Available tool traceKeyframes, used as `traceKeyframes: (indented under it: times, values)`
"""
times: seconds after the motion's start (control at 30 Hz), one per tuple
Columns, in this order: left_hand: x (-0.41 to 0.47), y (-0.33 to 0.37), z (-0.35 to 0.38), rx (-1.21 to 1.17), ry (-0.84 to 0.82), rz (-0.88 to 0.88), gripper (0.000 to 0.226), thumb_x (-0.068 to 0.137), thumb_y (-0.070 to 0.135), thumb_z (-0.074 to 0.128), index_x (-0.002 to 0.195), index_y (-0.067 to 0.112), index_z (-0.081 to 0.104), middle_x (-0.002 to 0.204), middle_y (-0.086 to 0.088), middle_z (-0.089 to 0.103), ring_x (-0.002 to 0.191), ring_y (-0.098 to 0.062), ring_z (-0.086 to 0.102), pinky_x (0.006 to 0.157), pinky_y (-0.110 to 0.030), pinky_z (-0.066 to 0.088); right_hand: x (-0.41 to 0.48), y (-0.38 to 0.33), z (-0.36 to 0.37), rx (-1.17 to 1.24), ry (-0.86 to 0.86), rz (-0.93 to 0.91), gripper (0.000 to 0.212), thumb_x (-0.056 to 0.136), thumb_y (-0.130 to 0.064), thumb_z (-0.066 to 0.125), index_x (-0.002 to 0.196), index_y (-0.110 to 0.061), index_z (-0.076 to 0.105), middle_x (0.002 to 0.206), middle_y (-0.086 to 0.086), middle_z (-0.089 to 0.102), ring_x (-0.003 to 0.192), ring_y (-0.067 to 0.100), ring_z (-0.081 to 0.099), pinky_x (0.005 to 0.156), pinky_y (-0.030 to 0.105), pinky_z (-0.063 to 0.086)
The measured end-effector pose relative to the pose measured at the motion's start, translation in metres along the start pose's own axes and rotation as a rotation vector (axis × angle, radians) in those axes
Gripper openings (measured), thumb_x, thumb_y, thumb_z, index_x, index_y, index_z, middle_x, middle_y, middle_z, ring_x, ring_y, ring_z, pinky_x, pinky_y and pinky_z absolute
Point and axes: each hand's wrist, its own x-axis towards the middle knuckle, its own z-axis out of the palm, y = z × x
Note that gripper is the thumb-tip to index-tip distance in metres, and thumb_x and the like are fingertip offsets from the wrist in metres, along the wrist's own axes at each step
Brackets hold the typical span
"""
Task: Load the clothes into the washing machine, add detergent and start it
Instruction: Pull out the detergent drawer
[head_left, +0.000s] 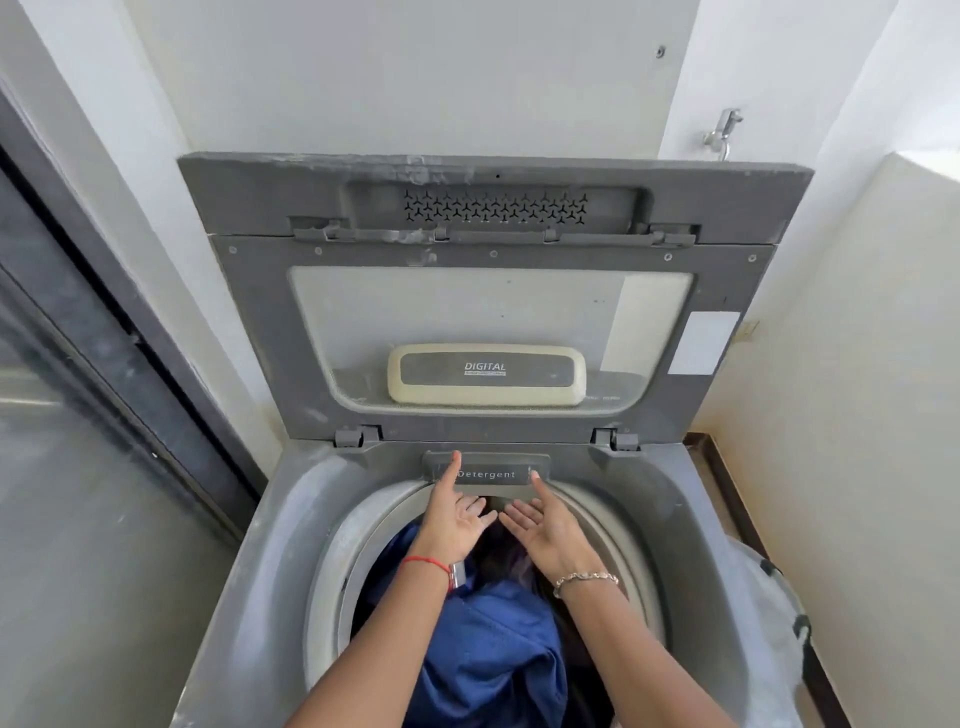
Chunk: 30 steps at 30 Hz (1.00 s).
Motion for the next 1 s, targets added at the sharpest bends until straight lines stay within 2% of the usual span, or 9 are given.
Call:
traceKeyframes:
  times: [0.13, 0.27, 0.4, 0.5, 0.57, 0.67, 0.77, 0.9, 1.0]
  values:
    - [0.025, -0.002, 0.008, -0.013, 0.047, 0.053, 0.084, 0.091, 0.039, 0.055, 0.149, 0.003, 0.006, 0.156, -0.021, 0.011, 0.144, -0.029, 0.018, 0.117, -0.046, 0.019, 0.020, 0.000, 0.007, 0.021, 0.014, -0.021, 0.071, 0.087, -0.020, 0.063, 0.141, 0.002, 0.022, 0.144, 0.028, 0.030, 0.127, 0.038, 0.042, 0.089, 0.041, 0.046]
    - [0.041, -0.012, 0.003, -0.097, 0.063, 0.098, 0.071, 0.095, 0.035, 0.048, 0.147, 0.000, 0.016, 0.155, -0.020, 0.017, 0.143, -0.028, 0.021, 0.118, -0.039, 0.020, 0.034, 0.002, 0.007, 0.103, -0.046, -0.027, 0.062, 0.089, -0.013, 0.060, 0.138, 0.008, 0.027, 0.144, 0.029, 0.030, 0.128, 0.037, 0.041, 0.095, 0.041, 0.044]
    - [0.065, -0.029, -0.014, -0.188, -0.018, 0.133, 0.061, 0.098, 0.038, 0.037, 0.148, 0.007, 0.020, 0.155, -0.016, 0.020, 0.143, -0.024, 0.021, 0.116, -0.038, 0.021, 0.042, 0.004, 0.003, 0.163, -0.145, -0.016, 0.040, 0.091, -0.008, 0.054, 0.126, 0.001, 0.037, 0.136, 0.026, 0.042, 0.120, 0.033, 0.048, 0.095, 0.040, 0.042]
    - [0.077, -0.037, -0.019, -0.273, -0.022, 0.156, 0.058, 0.099, 0.036, 0.034, 0.149, 0.011, 0.018, 0.156, -0.014, 0.017, 0.144, -0.021, 0.018, 0.115, -0.036, 0.023, 0.048, 0.008, -0.004, 0.249, -0.177, -0.011, 0.060, 0.085, -0.003, 0.057, 0.137, -0.003, 0.028, 0.138, 0.027, 0.039, 0.132, 0.037, 0.038, 0.095, 0.045, 0.043]
    - [0.082, -0.039, -0.018, -0.324, -0.027, 0.185, 0.053, 0.100, 0.034, 0.034, 0.147, 0.012, 0.024, 0.152, -0.012, 0.026, 0.139, -0.019, 0.029, 0.111, -0.034, 0.028, 0.051, 0.011, -0.005, 0.275, -0.195, -0.009, 0.054, 0.083, -0.001, 0.061, 0.130, 0.000, 0.036, 0.143, 0.031, 0.031, 0.132, 0.039, 0.037, 0.091, 0.046, 0.050]
    - [0.082, -0.041, -0.016, -0.363, -0.027, 0.224, 0.047, 0.100, 0.030, 0.034, 0.143, 0.011, 0.031, 0.132, -0.011, 0.046, 0.112, -0.015, 0.050, 0.103, -0.033, 0.034, 0.053, 0.014, -0.006, 0.262, -0.250, -0.013, 0.045, 0.068, -0.001, 0.077, 0.103, 0.000, 0.050, 0.121, 0.026, 0.050, 0.125, 0.039, 0.045, 0.077, 0.045, 0.058]
    - [0.085, -0.042, -0.018, -0.368, -0.024, 0.243, 0.050, 0.100, 0.030, 0.034, 0.146, 0.011, 0.027, 0.112, -0.007, 0.053, 0.111, -0.014, 0.051, 0.102, -0.030, 0.036, 0.058, 0.017, -0.011, 0.285, -0.293, -0.057, 0.039, 0.056, -0.006, 0.081, 0.070, -0.010, 0.046, 0.086, 0.013, 0.054, 0.096, 0.028, 0.056, 0.066, 0.042, 0.060]
    - [0.091, -0.045, -0.020, -0.355, -0.023, 0.295, 0.049, 0.100, 0.030, 0.032, 0.146, 0.014, 0.027, 0.113, -0.007, 0.054, 0.100, -0.011, 0.054, 0.086, -0.027, 0.045, 0.065, 0.023, -0.012, 0.267, -0.241, -0.121, 0.024, 0.085, -0.001, 0.054, 0.066, -0.011, 0.044, 0.074, 0.007, 0.055, 0.083, 0.022, 0.055, 0.070, 0.042, 0.060]
    - [0.092, -0.046, -0.018, -0.364, -0.011, 0.324, 0.041, 0.101, 0.029, 0.030, 0.139, 0.015, 0.034, 0.128, -0.011, 0.046, 0.099, -0.012, 0.054, 0.088, -0.027, 0.045, 0.065, 0.024, -0.012, 0.253, -0.220, -0.146, 0.021, 0.086, 0.000, 0.054, 0.069, -0.010, 0.046, 0.076, 0.009, 0.055, 0.083, 0.024, 0.056, 0.069, 0.041, 0.060]
